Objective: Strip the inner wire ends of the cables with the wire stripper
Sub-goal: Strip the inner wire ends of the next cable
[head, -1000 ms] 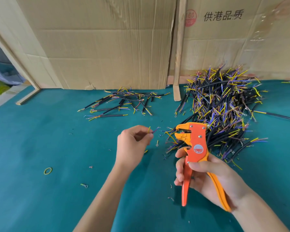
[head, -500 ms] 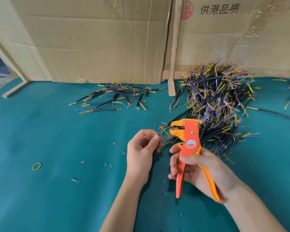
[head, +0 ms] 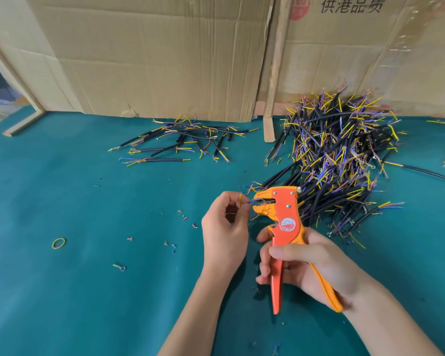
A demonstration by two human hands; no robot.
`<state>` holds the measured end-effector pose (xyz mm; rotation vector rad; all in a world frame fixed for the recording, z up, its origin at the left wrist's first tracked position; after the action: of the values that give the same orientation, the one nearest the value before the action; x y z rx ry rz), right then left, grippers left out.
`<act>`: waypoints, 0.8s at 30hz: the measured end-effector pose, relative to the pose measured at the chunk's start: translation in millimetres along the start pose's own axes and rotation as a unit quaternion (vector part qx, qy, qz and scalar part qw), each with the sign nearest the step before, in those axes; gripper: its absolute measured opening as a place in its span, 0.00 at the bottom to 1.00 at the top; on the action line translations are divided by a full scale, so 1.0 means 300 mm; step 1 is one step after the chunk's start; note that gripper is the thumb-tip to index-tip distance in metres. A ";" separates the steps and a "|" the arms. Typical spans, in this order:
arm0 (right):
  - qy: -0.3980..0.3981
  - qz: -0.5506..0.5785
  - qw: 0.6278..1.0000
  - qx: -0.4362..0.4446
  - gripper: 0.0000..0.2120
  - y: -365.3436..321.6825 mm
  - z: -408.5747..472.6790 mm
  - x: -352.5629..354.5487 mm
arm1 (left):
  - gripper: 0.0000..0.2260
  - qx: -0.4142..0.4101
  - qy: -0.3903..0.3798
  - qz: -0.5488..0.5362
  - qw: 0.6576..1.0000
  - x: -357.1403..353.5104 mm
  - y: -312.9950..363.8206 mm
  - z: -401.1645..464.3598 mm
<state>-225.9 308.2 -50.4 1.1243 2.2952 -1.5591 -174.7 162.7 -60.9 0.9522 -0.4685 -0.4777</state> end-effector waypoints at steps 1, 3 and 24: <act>0.004 0.001 1.000 0.001 0.23 0.000 0.001 0.000 | 0.08 0.000 0.002 0.005 1.000 0.000 0.001 0.000; 0.009 0.006 1.000 0.004 0.22 0.000 0.002 0.002 | 0.07 -0.006 -0.003 0.021 1.000 -0.002 0.007 -0.001; 0.005 -0.023 1.000 0.020 0.22 -0.016 -0.007 0.027 | 0.07 -0.082 0.036 0.116 0.989 -0.001 0.052 -0.011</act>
<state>-234.1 313.2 -50.0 1.0981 2.3230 -1.6274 -170.2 172.7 -49.5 0.7433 -0.4597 -0.2658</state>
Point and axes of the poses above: each hand's wrist, its own z-axis towards the middle knuckle, its own x-axis out of the back of the hand, y = z × x, the point moved 4 cm from there along z, towards the middle knuckle, and after that the axes turned 12 degrees about -x, right-handed, at the moved point
